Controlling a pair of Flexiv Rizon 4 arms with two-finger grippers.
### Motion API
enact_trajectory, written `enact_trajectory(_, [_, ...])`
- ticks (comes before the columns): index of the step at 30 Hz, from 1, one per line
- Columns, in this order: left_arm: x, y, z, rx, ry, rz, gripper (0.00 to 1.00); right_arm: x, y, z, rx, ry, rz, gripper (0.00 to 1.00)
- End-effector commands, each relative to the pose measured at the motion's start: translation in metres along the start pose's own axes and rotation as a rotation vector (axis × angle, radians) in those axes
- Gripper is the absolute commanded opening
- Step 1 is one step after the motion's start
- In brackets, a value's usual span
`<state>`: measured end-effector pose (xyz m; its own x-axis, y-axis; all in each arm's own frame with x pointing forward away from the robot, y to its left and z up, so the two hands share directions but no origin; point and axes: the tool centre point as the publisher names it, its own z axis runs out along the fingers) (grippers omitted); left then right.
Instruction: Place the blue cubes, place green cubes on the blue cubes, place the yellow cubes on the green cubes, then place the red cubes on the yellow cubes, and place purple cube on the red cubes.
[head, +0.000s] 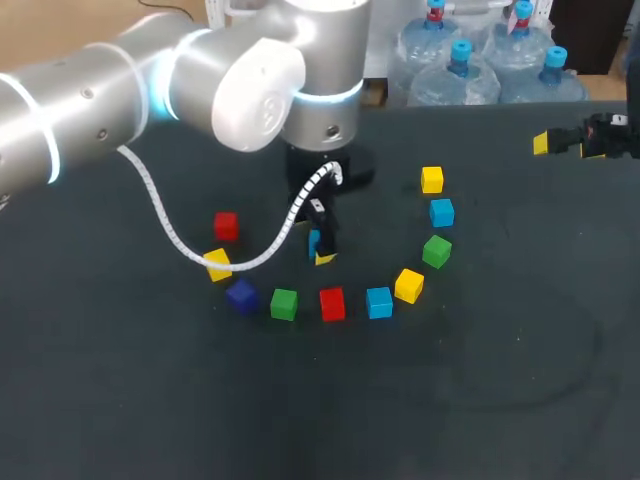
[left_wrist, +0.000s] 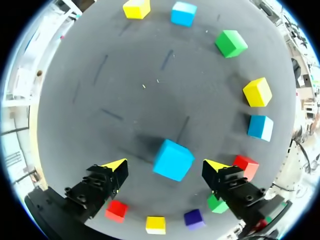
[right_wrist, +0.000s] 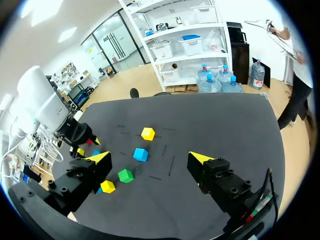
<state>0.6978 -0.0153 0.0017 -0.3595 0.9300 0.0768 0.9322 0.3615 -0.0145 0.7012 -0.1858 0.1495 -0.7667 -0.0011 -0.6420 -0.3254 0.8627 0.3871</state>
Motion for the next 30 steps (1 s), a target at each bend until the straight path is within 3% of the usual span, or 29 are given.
enact_trajectory(1, [0.017,-0.004,-0.013,-0.038,-0.099,0.057,1.00,0.000,0.001,0.000,0.005,-0.001,0.001,1.00])
enact_trajectory(9, [0.024,-0.003,-0.037,-0.086,-0.123,0.122,1.00,0.000,0.001,0.000,0.005,-0.001,0.001,1.00])
enact_trajectory(14, [0.042,0.002,-0.046,-0.114,-0.133,0.129,1.00,0.000,0.001,0.000,0.005,-0.001,0.001,1.00])
enact_trajectory(22, [0.074,0.017,-0.055,-0.106,-0.328,0.141,1.00,0.000,0.001,0.000,0.005,-0.001,0.001,1.00])
enact_trajectory(24, [0.078,0.020,-0.057,-0.109,-0.395,0.150,1.00,0.000,0.001,0.000,0.005,-0.001,0.001,1.00])
enact_trajectory(30, [0.080,0.027,-0.062,-0.097,-0.494,0.174,1.00,0.000,0.001,0.000,0.005,-0.001,0.001,1.00])
